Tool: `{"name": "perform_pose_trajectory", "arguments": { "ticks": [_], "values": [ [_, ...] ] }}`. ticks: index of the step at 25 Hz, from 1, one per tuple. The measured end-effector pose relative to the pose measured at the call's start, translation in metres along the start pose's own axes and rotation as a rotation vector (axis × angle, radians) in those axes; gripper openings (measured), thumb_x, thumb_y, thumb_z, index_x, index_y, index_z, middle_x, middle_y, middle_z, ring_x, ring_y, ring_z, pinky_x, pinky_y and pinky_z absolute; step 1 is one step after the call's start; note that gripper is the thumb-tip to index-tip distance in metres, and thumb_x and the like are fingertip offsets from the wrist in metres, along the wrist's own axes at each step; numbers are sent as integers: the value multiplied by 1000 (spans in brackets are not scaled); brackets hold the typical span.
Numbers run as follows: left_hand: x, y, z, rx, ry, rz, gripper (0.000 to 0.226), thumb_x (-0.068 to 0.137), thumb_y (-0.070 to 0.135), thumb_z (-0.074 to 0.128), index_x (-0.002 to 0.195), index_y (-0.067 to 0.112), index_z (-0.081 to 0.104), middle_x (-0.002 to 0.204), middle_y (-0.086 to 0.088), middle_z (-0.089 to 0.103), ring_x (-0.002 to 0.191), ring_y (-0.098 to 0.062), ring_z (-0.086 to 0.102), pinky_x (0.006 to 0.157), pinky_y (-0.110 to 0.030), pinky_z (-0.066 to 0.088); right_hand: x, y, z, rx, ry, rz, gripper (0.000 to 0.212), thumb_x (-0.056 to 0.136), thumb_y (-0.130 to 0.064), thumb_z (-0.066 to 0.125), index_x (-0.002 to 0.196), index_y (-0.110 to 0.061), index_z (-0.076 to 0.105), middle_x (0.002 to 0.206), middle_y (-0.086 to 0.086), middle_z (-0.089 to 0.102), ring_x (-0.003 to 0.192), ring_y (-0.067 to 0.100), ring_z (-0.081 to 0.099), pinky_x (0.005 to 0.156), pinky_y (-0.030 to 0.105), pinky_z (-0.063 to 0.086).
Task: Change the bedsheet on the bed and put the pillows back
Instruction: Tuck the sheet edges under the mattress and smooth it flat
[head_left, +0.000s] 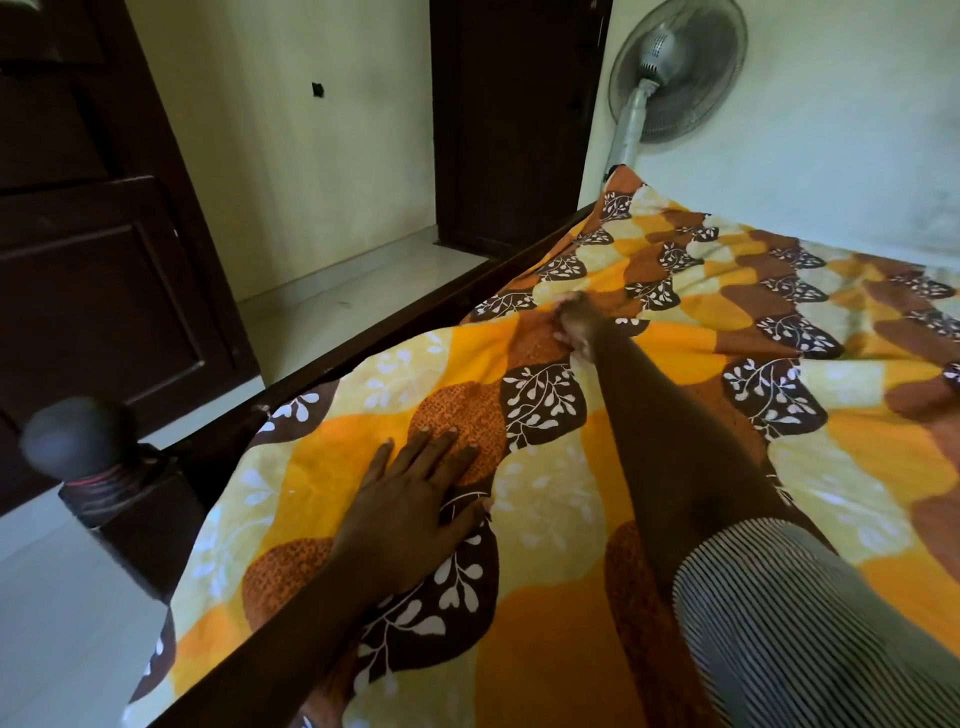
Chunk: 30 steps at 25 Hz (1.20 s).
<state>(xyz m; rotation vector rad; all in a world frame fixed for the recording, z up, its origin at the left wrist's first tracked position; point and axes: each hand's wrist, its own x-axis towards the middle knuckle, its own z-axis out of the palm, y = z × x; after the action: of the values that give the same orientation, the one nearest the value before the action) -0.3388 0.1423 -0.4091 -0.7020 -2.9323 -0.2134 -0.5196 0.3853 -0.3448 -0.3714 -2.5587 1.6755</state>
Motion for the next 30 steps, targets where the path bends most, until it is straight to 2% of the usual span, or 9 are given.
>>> {"name": "perform_pose_trajectory", "arguments": {
  "ticks": [2,6,9,11,13,15,19,22,30],
  "values": [
    [0,1,0,4,-7,-8,110,51,78,-36,146,39,3,157,11,-1,144,-12,-6,117,-39,-6,-6,6,3,-17,10,-37,29,99,-8,34,79,-16,54,81,0,54,75,10,52,65,21,45],
    [0,1,0,31,-18,16,115,49,79,-36,147,37,9,157,9,4,145,-14,-2,116,-42,-3,-49,6,10,88,46,-69,24,97,-16,45,117,-14,58,118,7,58,109,20,54,97,37,46],
    [1,-2,0,25,-48,20,112,54,85,-21,147,35,14,157,6,9,145,-16,3,116,-44,1,-122,5,32,200,-65,-54,25,97,-15,47,119,-13,58,122,8,58,105,18,55,87,31,49],
    [-1,2,-14,-180,-30,35,91,70,76,9,142,27,35,153,-1,27,141,-21,23,115,-40,14,-172,2,47,254,-175,-39,27,97,-14,46,122,-9,56,122,10,57,105,18,55,79,23,48],
    [-21,6,-34,-616,74,-5,51,88,45,45,123,11,59,135,-11,52,127,-25,46,103,-20,29,-217,-2,61,279,-244,-68,26,98,-13,45,119,-8,58,124,10,58,108,17,55,78,21,47],
    [-64,-3,-39,-871,276,-77,23,91,13,54,109,9,67,121,-9,61,118,-19,53,93,-7,32,-255,-6,76,258,-287,-134,23,97,-14,46,115,-9,60,115,6,60,103,14,57,75,18,48],
    [-170,-46,-16,-1094,598,-402,19,92,11,55,107,15,65,114,-5,65,108,-15,58,94,-23,43,-309,-9,121,-5,-377,-441,18,92,-4,53,106,1,64,97,3,63,79,-6,55,69,8,42],
    [-199,-75,11,-1175,638,-720,28,91,13,57,118,6,62,119,-9,62,109,-20,57,90,-24,43,-323,-16,158,-245,-468,-703,14,84,1,61,97,1,68,101,12,67,78,2,58,68,2,38],
    [-172,-95,38,-997,597,-754,21,90,20,60,94,2,69,98,-16,68,92,-27,59,73,-25,35,-274,-76,221,-1040,-754,-1075,25,84,-13,65,108,-10,68,113,4,67,109,18,58,87,23,38]
  ]
}}
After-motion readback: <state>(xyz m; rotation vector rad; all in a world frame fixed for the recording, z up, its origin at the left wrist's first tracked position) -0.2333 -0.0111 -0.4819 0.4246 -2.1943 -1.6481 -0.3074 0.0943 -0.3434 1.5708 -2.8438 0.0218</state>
